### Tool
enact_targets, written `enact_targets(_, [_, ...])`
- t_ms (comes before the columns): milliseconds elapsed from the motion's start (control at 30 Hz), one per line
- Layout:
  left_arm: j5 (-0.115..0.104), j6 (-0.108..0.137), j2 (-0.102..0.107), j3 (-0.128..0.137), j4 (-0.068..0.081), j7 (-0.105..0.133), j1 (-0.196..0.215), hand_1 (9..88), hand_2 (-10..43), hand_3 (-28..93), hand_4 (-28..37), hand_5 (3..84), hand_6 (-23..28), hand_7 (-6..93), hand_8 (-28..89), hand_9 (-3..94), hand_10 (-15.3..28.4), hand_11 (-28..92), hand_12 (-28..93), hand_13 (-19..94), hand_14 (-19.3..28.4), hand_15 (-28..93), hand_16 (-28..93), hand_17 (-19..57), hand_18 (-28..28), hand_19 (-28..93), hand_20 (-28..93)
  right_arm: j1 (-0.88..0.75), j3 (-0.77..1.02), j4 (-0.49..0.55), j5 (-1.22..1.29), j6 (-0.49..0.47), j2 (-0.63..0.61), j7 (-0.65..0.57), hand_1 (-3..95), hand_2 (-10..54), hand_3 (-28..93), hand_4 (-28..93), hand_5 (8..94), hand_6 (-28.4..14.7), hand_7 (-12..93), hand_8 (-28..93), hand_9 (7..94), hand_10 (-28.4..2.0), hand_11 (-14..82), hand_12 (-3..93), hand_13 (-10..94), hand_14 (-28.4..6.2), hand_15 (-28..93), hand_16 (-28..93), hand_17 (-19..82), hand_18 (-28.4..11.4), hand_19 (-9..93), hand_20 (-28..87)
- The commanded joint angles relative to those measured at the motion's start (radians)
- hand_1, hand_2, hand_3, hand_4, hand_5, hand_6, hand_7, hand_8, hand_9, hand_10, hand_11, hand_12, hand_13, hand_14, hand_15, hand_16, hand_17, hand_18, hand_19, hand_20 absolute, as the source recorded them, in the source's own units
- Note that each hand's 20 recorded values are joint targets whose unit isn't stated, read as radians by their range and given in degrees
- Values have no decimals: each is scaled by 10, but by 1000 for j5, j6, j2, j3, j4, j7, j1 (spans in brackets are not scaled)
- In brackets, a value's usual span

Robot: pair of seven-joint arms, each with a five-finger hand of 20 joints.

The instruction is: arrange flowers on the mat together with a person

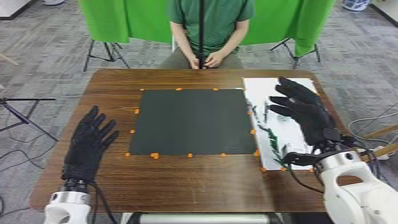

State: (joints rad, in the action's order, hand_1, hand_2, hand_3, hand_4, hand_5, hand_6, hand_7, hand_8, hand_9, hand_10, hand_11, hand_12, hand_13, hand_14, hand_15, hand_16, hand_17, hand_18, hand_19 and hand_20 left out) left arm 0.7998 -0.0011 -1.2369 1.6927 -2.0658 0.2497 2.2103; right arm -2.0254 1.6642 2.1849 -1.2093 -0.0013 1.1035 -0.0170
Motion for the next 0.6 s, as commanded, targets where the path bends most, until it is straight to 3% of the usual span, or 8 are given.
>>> enact_targets(33, [21,-9,4,-1,2,4,-6,375,-68,646,-233,186,1,277,-151,135,75,237,127,189,102,188,30,-58,204,457,-5,-23,0,11,3,11,24,-2,228,-49,848,-278,295,-61,145,-106,306,-119,70,173,284,-117,104,263,121,-202,307,148])
enact_targets(133, [13,-44,-3,-5,7,-18,-7,372,-69,648,-232,188,1,277,-152,136,75,237,127,188,102,185,30,-60,201,451,3,-32,11,14,-4,-8,27,-4,227,-49,848,-278,294,-57,148,-105,305,-120,70,177,269,-117,92,277,105,-201,304,149])
enact_targets(200, [20,-65,-11,-5,9,-27,-11,370,-70,648,-232,188,2,275,-152,136,75,235,127,183,103,180,31,-61,200,448,7,-49,18,20,2,13,26,-1,226,-49,848,-278,293,-57,149,-105,302,-120,69,180,267,-116,83,287,102,-201,305,151])
enact_targets(300, [23,-59,-14,-6,11,-36,-4,364,-70,648,-235,190,3,271,-150,139,77,230,127,179,105,177,33,-64,201,445,12,-41,11,13,41,12,16,-18,216,-39,844,-277,303,-78,136,-106,305,-121,71,185,269,-117,75,299,101,-202,307,156])
enact_targets(400, [28,-62,-24,1,4,-40,20,364,-70,648,-235,194,3,267,-148,148,80,230,127,180,105,172,35,-66,201,441,16,-22,3,5,0,0,6,-25,213,-34,843,-276,307,-92,125,-103,305,-125,72,185,269,-117,72,307,100,-202,311,159])
enact_targets(467, [16,-48,-27,-4,5,-38,25,363,-68,646,-237,197,3,263,-146,151,81,229,127,181,105,171,36,-66,201,439,18,-18,-4,1,9,27,-5,-24,212,-30,842,-275,308,-94,121,-100,303,-127,72,185,268,-116,70,311,100,-201,313,160])
enact_targets(533, [3,-43,-20,-6,9,-41,12,362,-66,645,-238,201,4,260,-145,155,82,228,127,183,106,171,37,-66,201,437,20,-30,-2,8,27,50,-1,-18,212,-30,841,-274,308,-94,120,-98,303,-128,73,185,268,-116,70,314,101,-200,314,160])
enact_targets(600, [15,-53,-18,-7,14,-41,-2,361,-65,646,-239,207,6,255,-143,158,84,228,127,184,107,171,38,-66,202,436,22,-47,11,14,29,48,-3,-22,211,-29,841,-273,307,-86,123,-97,305,-129,74,185,268,-116,69,315,101,-200,317,162])
